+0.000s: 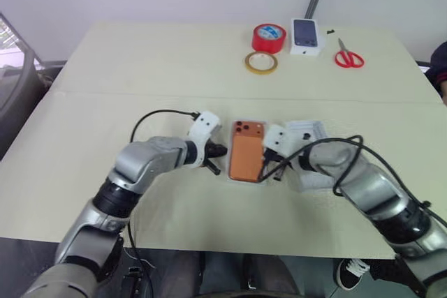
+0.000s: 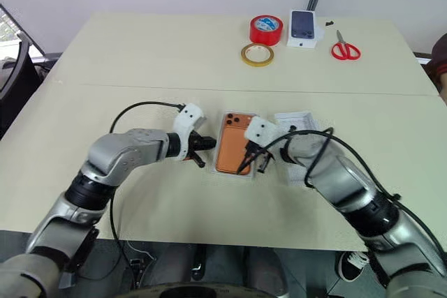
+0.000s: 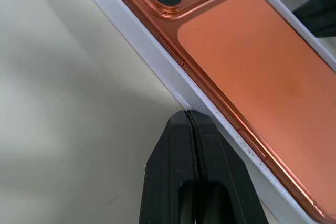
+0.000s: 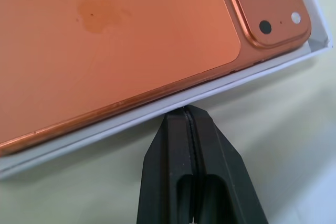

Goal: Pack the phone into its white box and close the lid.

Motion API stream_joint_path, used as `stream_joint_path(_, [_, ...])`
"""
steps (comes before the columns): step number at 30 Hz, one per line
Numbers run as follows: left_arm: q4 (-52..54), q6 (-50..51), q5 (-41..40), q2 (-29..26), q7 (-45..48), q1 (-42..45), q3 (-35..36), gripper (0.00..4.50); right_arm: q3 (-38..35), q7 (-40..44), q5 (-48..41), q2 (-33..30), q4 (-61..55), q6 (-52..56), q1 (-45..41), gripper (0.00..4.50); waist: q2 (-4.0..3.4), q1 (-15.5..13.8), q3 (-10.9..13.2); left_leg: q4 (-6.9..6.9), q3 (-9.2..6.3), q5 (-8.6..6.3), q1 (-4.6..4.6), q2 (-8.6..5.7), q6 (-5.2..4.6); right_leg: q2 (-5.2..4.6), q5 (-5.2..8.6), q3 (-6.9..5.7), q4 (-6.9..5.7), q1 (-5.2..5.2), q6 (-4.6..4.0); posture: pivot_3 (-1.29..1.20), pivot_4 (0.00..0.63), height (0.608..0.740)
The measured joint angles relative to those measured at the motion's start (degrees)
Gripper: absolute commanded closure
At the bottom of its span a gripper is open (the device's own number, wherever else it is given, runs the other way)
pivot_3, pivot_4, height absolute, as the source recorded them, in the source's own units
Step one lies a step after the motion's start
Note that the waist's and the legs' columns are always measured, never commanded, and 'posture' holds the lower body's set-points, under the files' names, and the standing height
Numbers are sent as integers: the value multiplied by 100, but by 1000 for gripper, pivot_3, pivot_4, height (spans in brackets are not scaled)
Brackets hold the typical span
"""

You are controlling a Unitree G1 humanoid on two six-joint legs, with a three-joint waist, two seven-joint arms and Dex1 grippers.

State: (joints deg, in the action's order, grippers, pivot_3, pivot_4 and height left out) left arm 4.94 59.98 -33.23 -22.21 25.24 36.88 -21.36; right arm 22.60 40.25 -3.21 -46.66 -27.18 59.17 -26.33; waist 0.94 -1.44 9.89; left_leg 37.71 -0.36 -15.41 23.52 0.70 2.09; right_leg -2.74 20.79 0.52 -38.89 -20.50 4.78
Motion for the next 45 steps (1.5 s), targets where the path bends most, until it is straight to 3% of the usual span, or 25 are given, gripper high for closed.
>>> stream_joint_path(7, [-362, 124, 332, 839, 649, 356, -667, 4467, -920, 148, -44, -895, -522, 186, 1067, 4500, -1, -42, -1, 15, 0, -7, 2, 2, -13, 5, 0, 1, 0, 8, 0, 0, 150, 740])
stream_joint_path(16, [-784, 81, 735, 1395, 955, 438, -702, 4467, -1664, 180, -163, -1182, -939, 189, 2032, 4500, -4, -64, -2, 24, 0, -10, 0, 4, -18, 7, 0, 1, -2, 14, 1, 0, 150, 740])
stream_joint_path(24, [-859, 79, 892, 1494, 1095, 444, -600, 4467, -1892, 273, -262, -1325, -1009, 57, 2297, 4500, -4, -71, -2, 25, 0, -11, 0, 4, -19, 8, 0, 1, -2, 15, 2, 0, 150, 740])
stream_joint_path(28, [-509, 232, 838, 1150, 1203, 335, -409, 4467, -2576, 678, -628, -1413, -1023, -69, 2567, 4500, -6, -24, -1, 23, 0, -11, 0, 10, -18, 11, 0, 2, -4, 12, 2, 0, 150, 740])
stream_joint_path(31, [-179, 357, 764, 660, 1219, 120, -22, 4500, -3276, 999, -959, -1520, -1025, 29, 2632, 3685, -8, 80, -1, 18, 0, -11, -4, 16, -18, 16, 0, 1, -6, 12, 2, 0, 150, 740])
stream_joint_path(36, [395, -206, 826, -137, 1495, -316, 294, 4500, -3683, 1098, -1510, -1413, -929, 641, 2279, 1151, -9, 109, -1, 17, 2, -10, -6, 18, -17, 15, 0, 3, -6, 12, 1, 0, 150, 740])
stream_joint_path(45, [1076, -2452, 1138, -1067, 2672, -1247, 299, 4500, -3062, 223, -1787, -701, 19, 1833, 1115, 1151, -16, 69, 3, 16, 5, -11, -3, 14, -18, 6, 1, 3, -5, 9, 0, 0, 150, 740])
